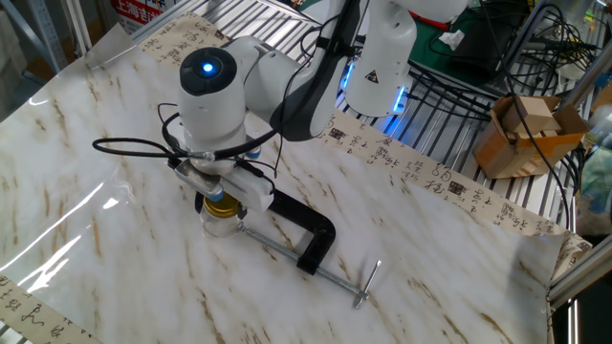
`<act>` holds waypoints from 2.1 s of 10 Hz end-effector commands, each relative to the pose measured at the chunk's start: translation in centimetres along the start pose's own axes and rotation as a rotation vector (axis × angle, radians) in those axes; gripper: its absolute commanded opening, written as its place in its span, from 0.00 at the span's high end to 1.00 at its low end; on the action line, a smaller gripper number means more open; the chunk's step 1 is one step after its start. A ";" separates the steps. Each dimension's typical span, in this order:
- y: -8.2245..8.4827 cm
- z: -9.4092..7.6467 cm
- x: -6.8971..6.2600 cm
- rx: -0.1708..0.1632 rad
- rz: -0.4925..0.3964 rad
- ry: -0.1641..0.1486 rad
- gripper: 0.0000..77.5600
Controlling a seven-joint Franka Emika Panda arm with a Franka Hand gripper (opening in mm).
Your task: Unscrew the lid from the jar
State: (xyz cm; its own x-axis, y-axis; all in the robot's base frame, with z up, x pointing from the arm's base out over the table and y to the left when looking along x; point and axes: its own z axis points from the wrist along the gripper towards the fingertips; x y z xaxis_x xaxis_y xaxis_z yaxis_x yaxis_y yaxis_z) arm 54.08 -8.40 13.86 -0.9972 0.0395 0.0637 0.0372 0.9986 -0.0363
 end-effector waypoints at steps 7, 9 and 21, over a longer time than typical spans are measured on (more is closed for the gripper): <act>-0.9 -5.4 0.7 -0.047 0.601 -0.005 0.00; -1.2 -5.5 1.4 -0.149 0.848 -0.051 0.00; -1.4 -3.8 3.6 -0.250 1.566 -0.083 0.00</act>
State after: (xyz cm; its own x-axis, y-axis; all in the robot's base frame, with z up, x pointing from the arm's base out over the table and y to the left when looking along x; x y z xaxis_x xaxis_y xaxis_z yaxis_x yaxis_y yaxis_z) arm 52.62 -9.11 17.75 -0.6937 0.7191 0.0411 0.7203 0.6927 0.0364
